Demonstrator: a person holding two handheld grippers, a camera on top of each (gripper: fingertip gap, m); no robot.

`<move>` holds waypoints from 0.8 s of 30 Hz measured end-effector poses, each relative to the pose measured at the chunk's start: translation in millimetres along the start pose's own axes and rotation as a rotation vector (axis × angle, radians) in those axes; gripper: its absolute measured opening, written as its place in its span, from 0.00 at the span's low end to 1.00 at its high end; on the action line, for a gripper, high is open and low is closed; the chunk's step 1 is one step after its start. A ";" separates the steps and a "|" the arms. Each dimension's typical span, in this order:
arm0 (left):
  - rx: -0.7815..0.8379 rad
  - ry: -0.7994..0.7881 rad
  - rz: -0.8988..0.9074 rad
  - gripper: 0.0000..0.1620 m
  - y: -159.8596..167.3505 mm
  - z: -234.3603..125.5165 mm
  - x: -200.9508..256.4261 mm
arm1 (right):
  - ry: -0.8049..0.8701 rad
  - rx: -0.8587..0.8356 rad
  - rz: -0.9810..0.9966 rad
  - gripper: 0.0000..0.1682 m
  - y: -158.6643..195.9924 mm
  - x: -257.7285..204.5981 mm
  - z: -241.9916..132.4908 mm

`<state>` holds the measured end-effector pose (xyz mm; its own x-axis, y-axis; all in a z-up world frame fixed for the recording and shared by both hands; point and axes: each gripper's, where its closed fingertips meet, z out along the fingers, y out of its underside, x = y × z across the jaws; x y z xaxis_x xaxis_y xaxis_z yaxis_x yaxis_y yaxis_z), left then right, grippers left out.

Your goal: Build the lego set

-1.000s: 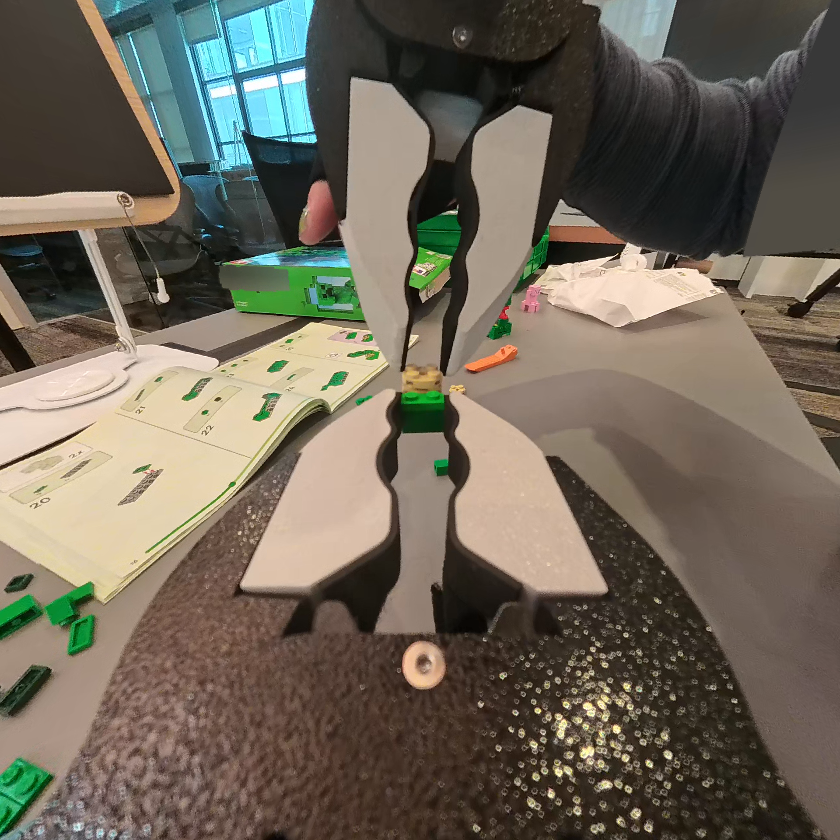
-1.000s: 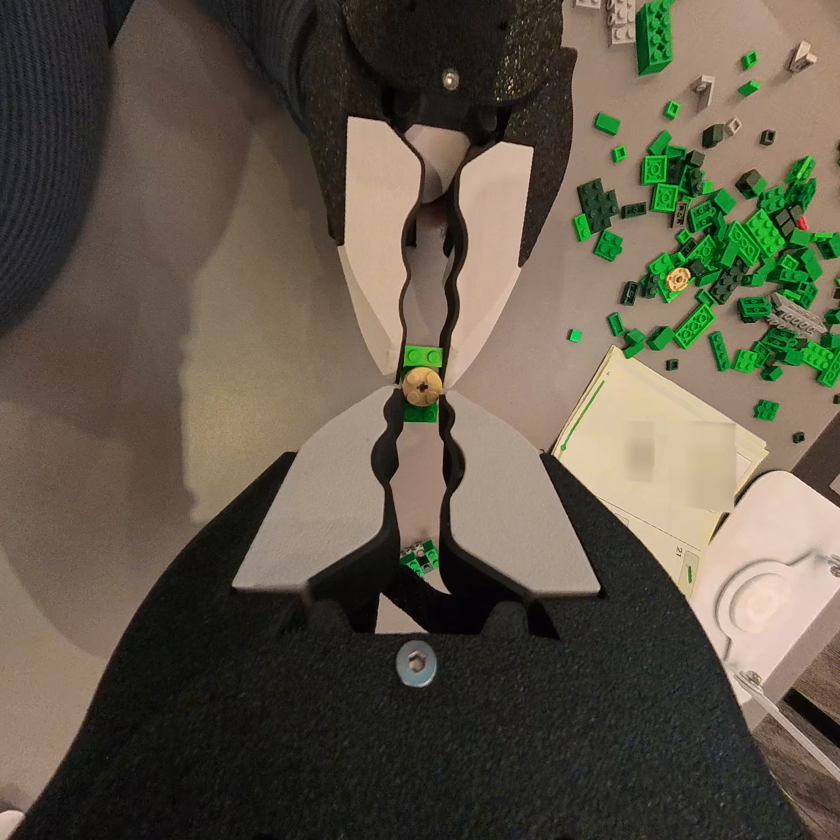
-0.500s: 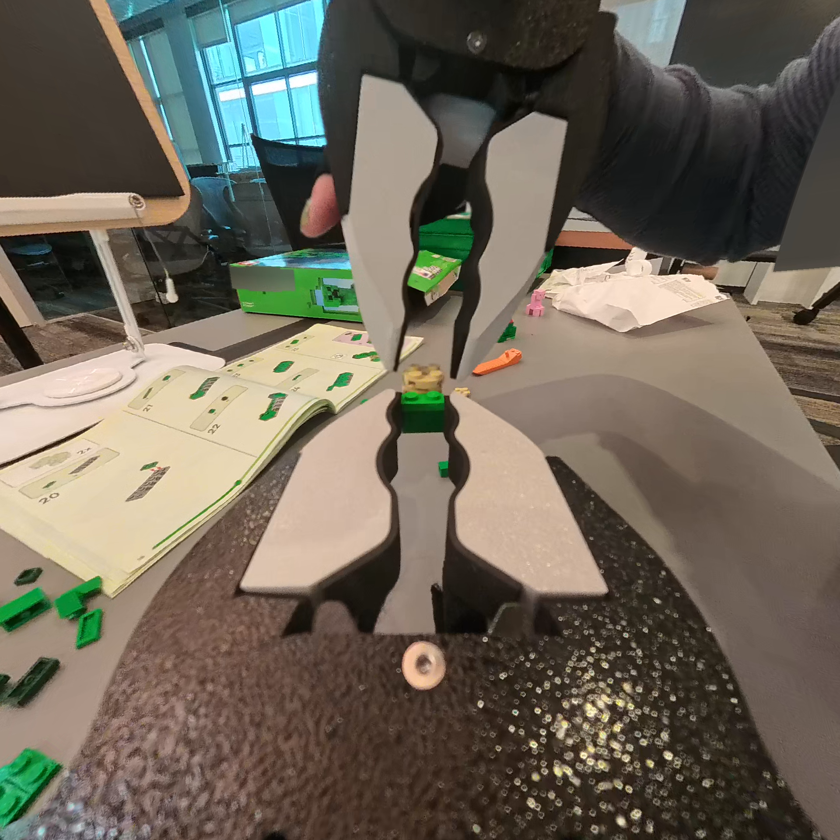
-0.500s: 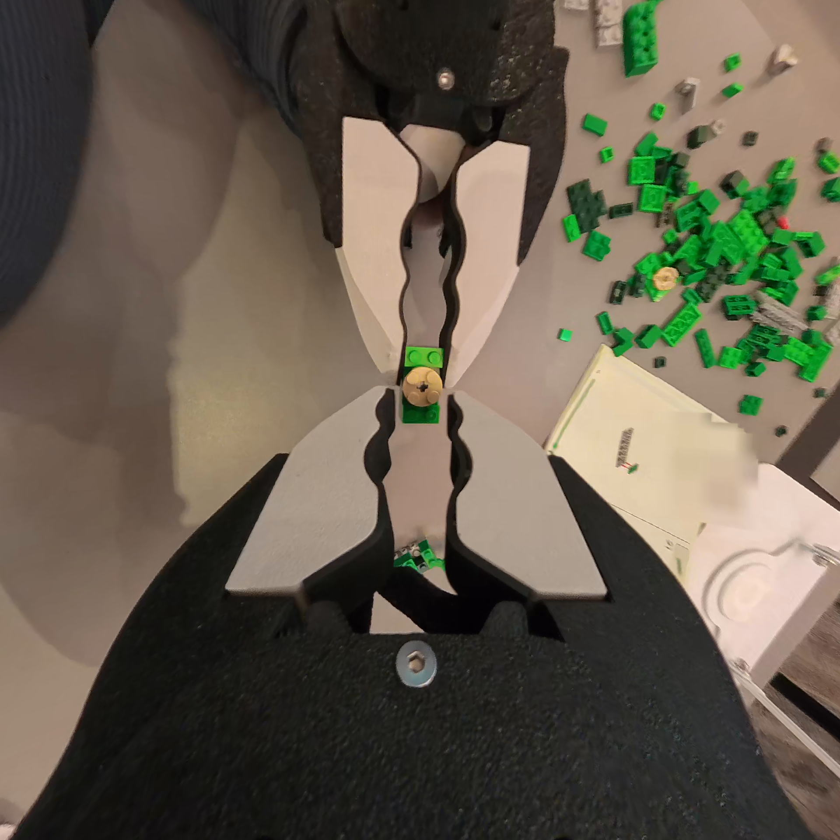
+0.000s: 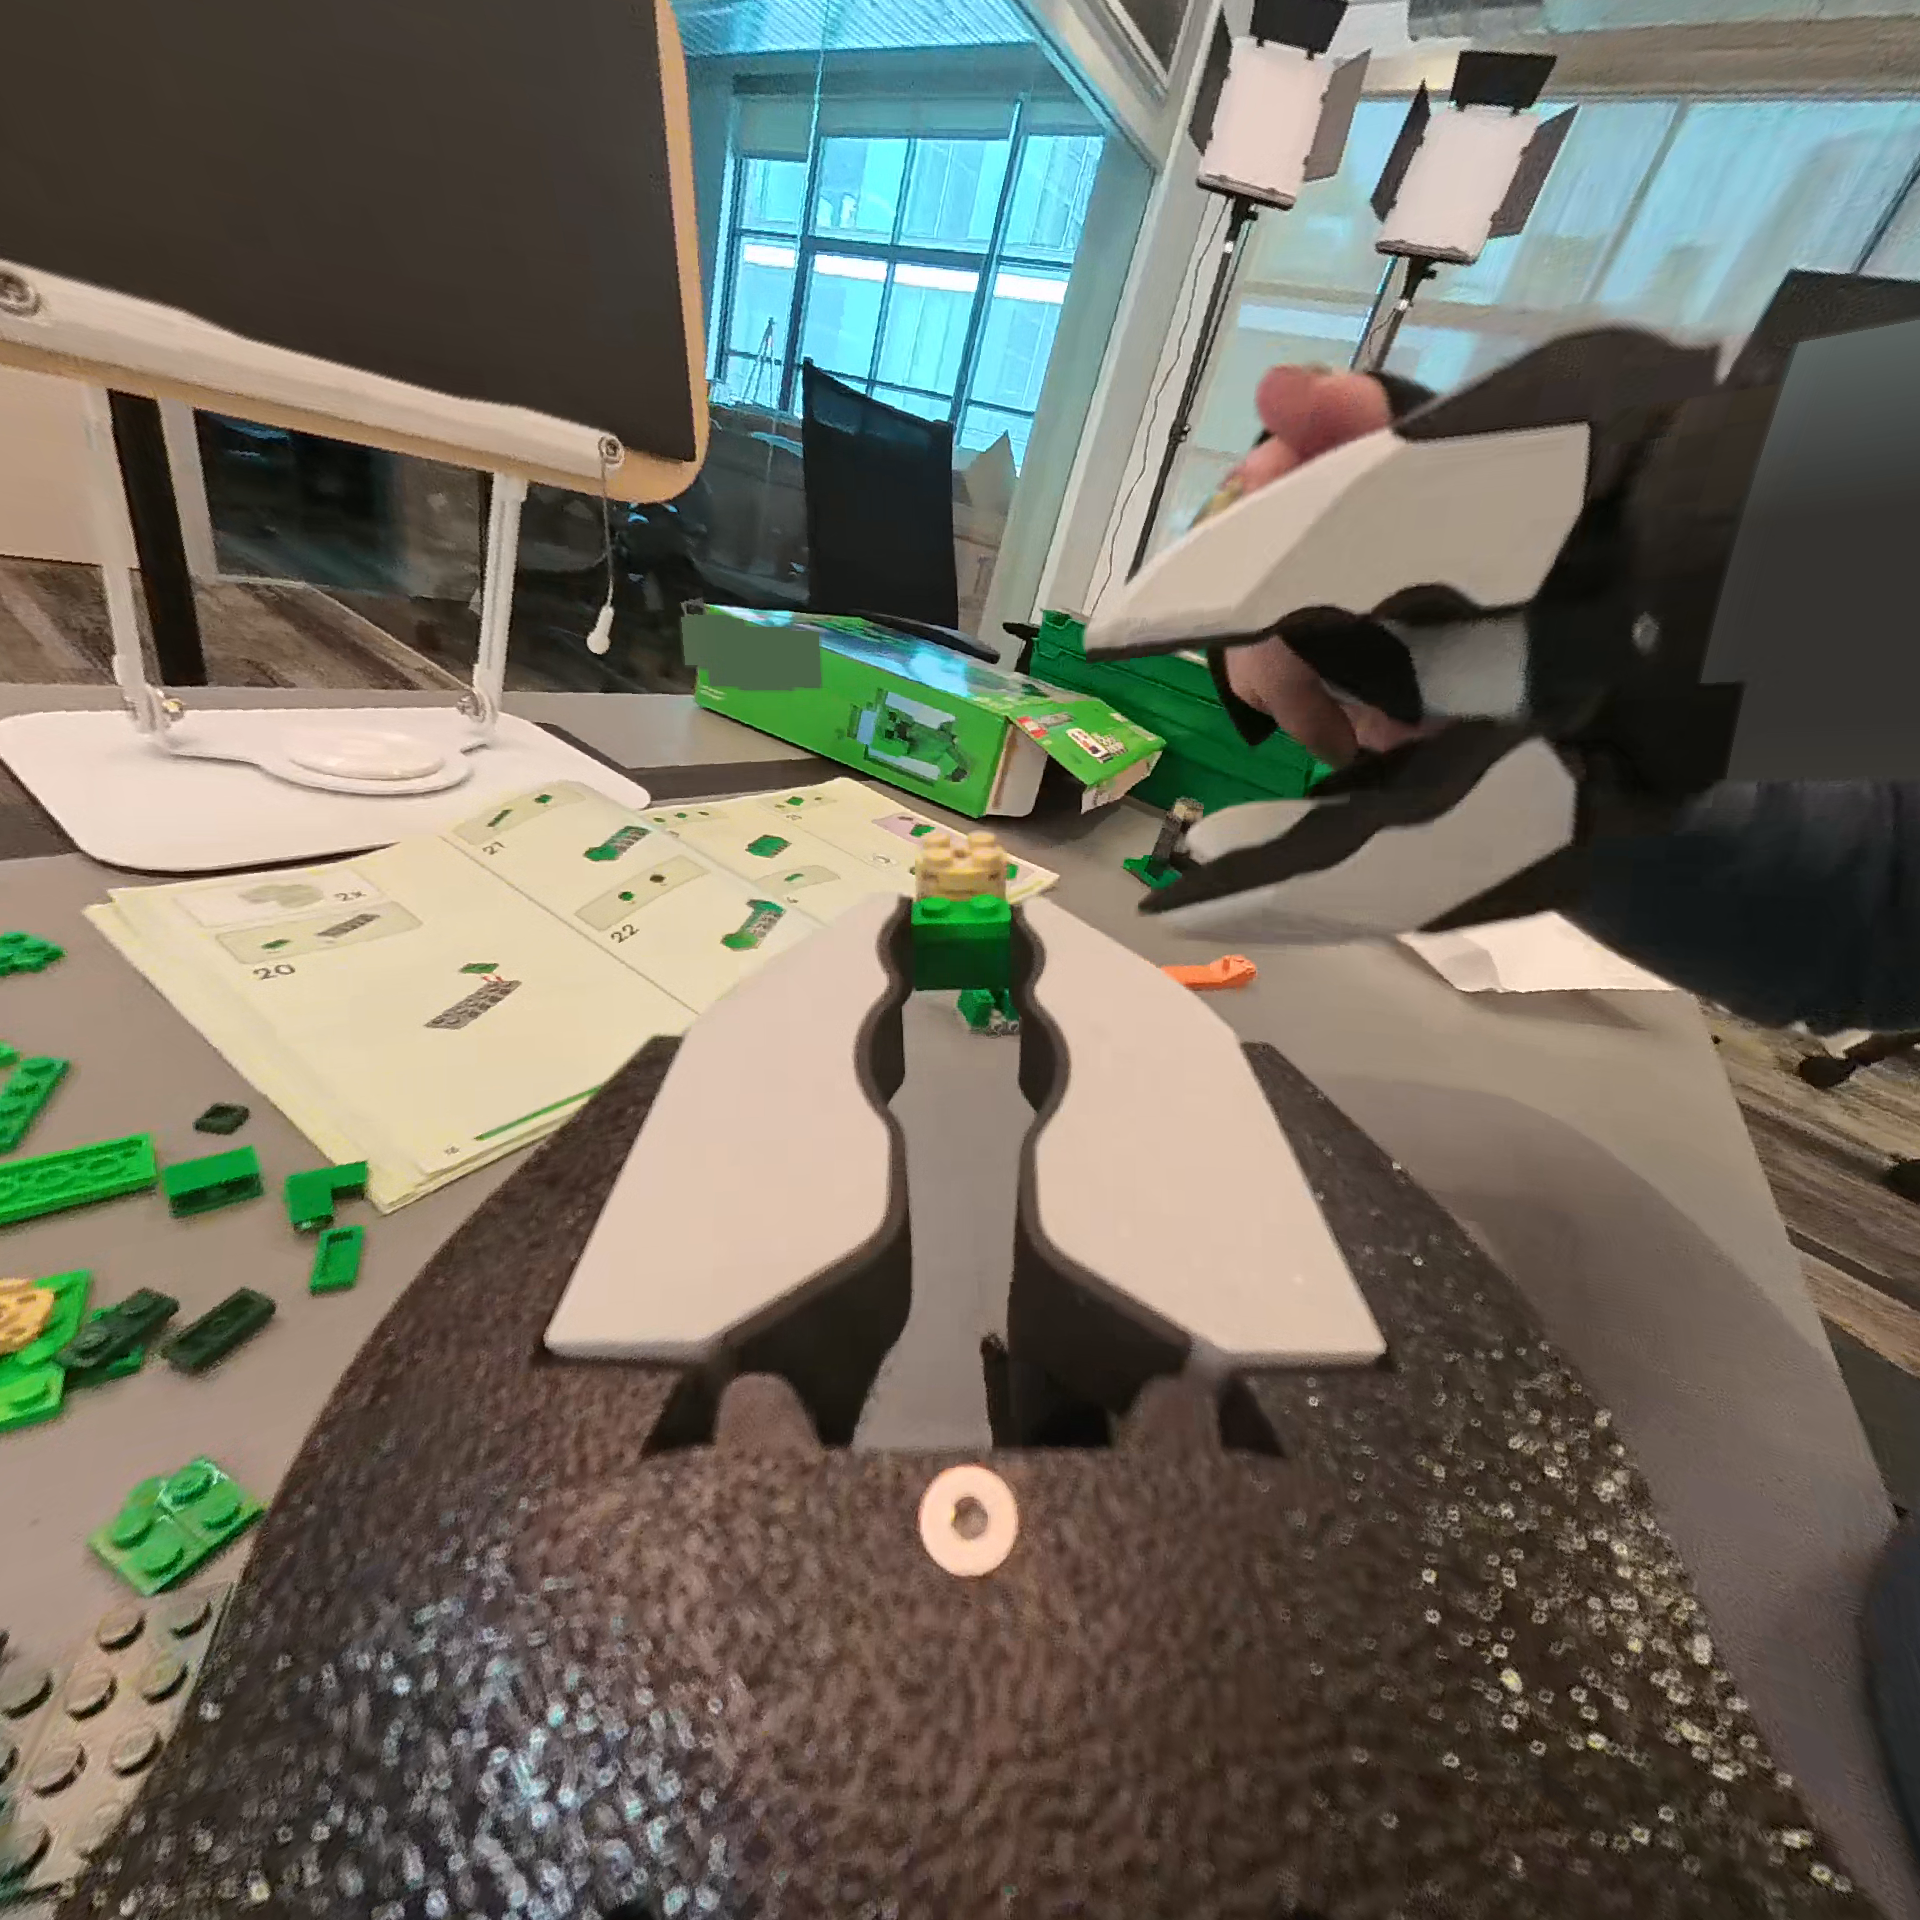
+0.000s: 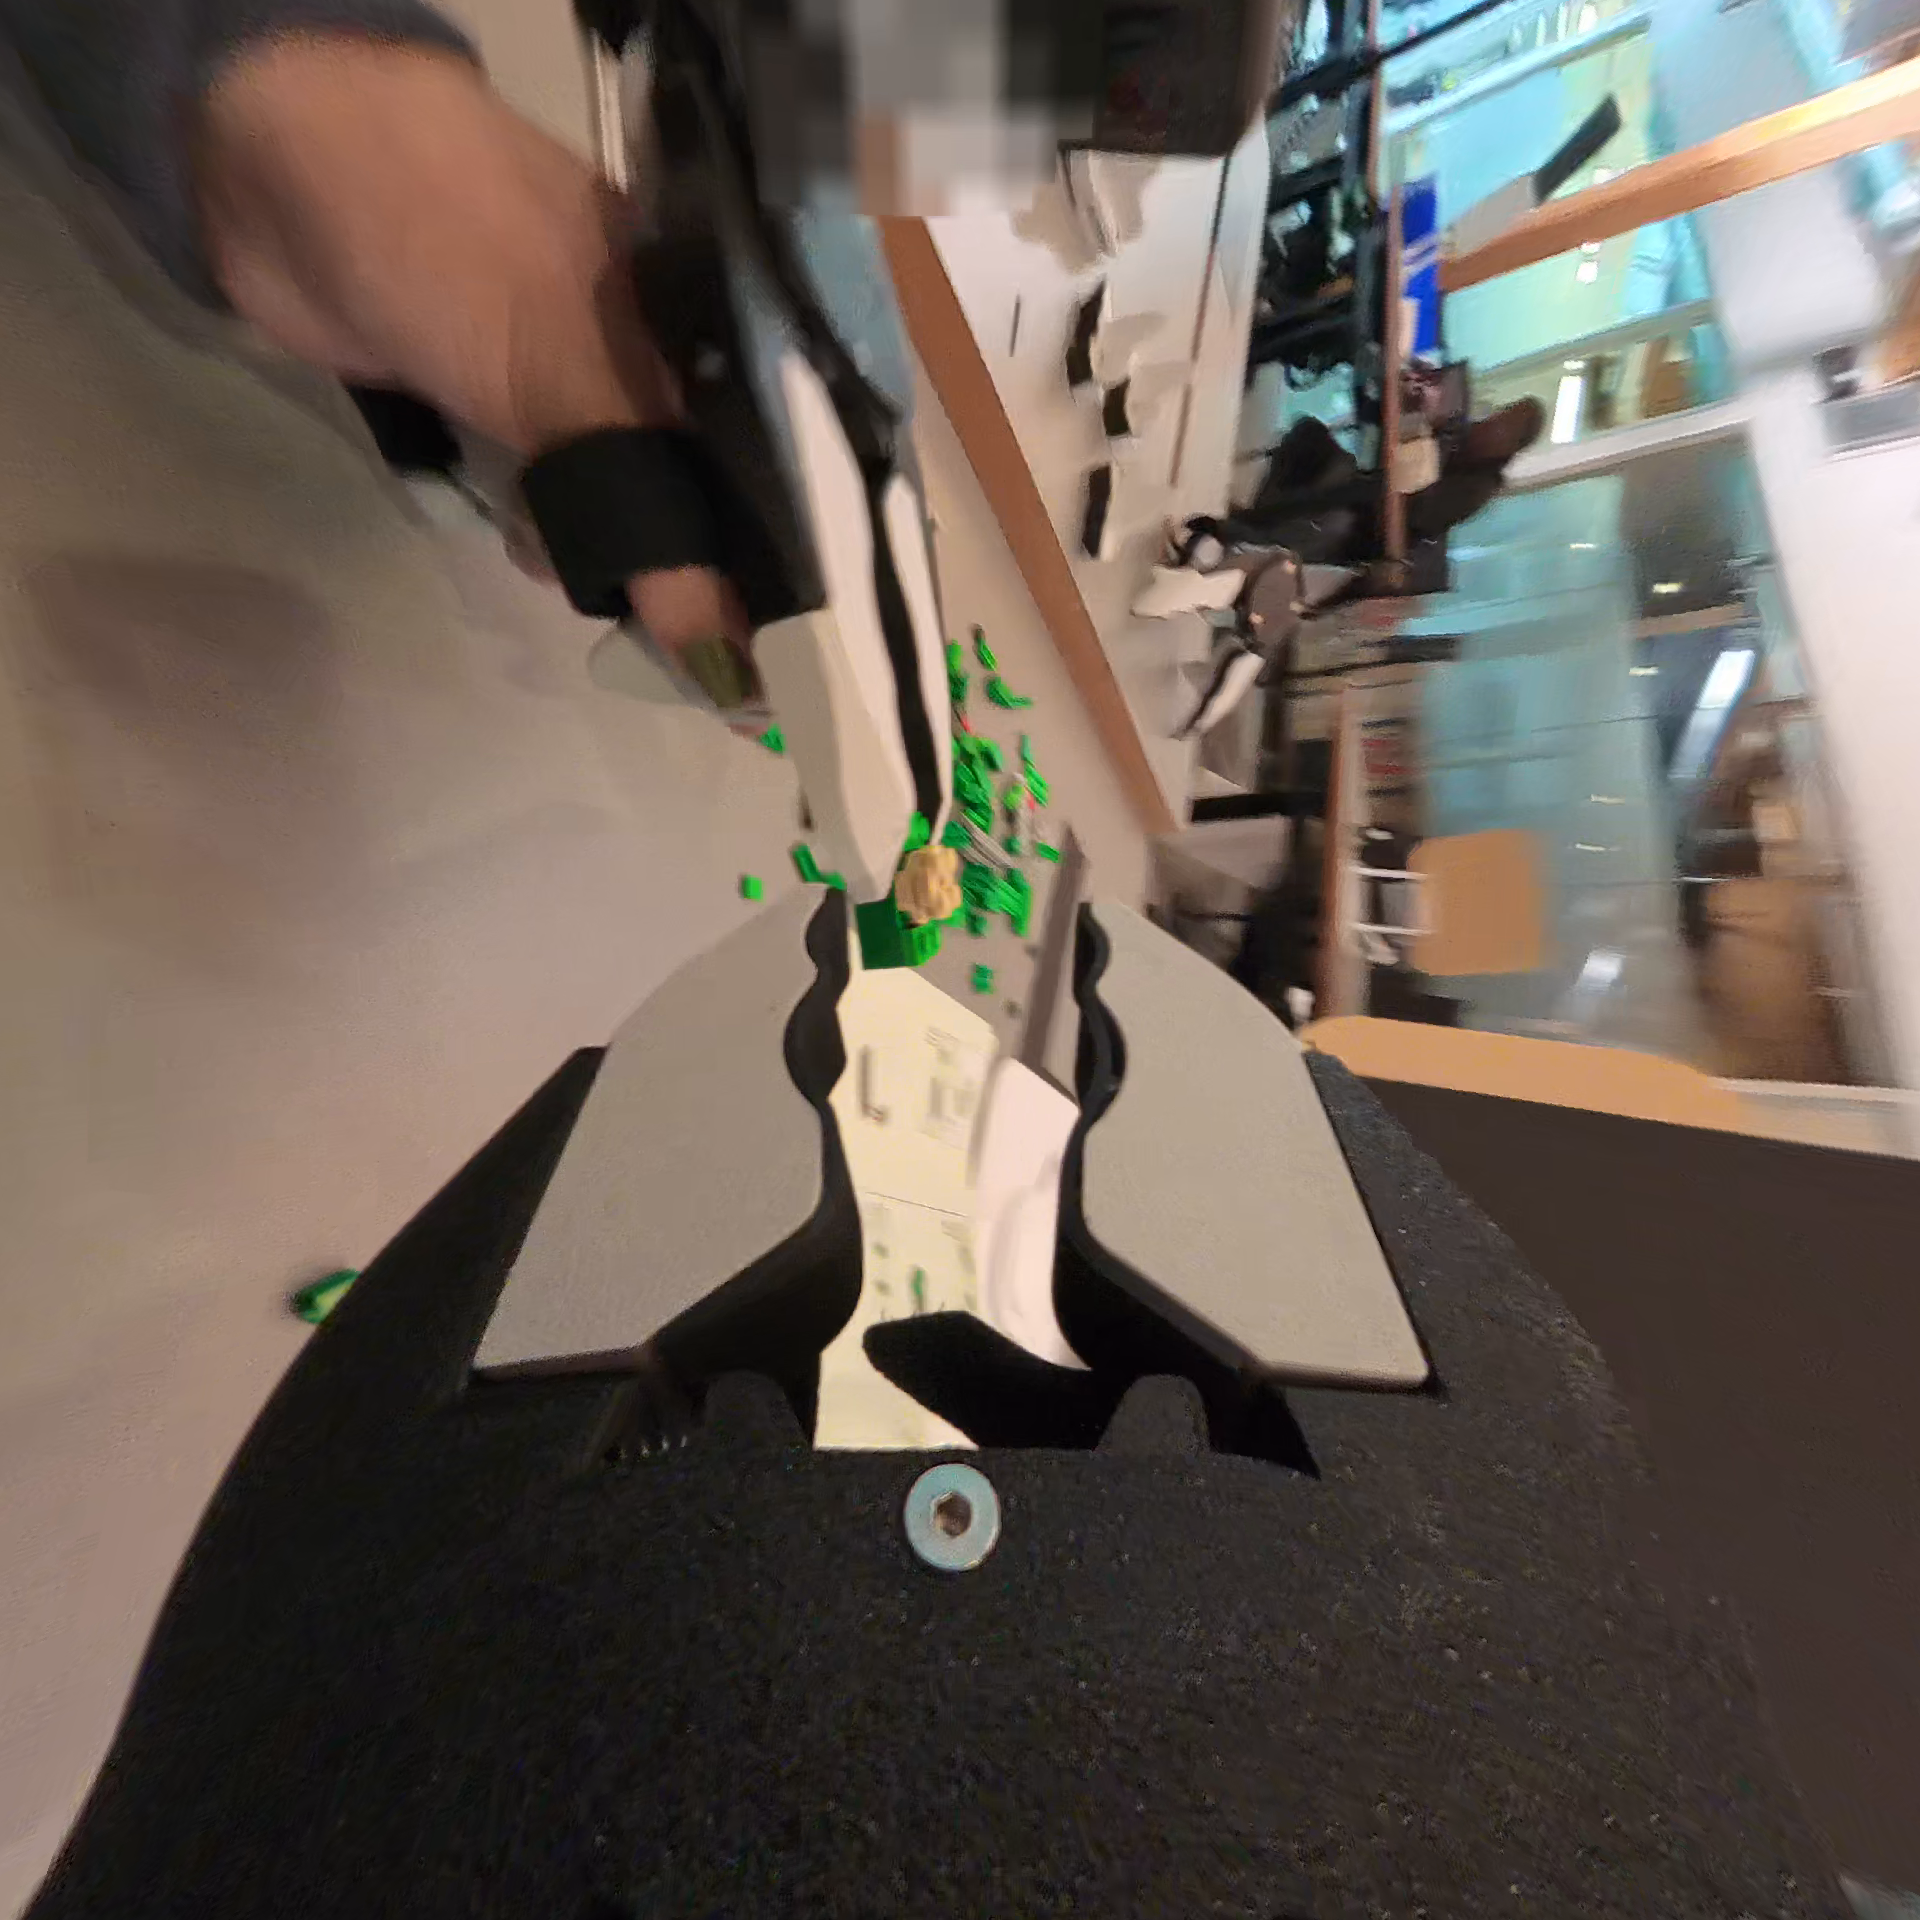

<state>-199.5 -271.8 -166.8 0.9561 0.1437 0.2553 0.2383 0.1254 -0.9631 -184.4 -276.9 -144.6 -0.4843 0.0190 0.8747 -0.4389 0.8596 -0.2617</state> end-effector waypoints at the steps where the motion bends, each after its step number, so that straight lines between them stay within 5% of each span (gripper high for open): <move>1: 0.002 0.000 0.001 0.10 -1.3 0.4 0.8 | 0.026 -0.024 -0.029 0.27 1.0 -0.9 2.3; 24: -0.053 -0.011 0.109 0.10 -16.5 9.3 13.5 | 0.204 -0.053 -0.217 0.13 10.7 5.8 13.9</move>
<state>-192.0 -262.9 -146.7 0.9750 0.1648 0.1491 0.1416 0.0561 -0.9883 -202.4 -274.7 -148.0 -0.2194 -0.0705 0.9731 -0.4729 0.8801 -0.0429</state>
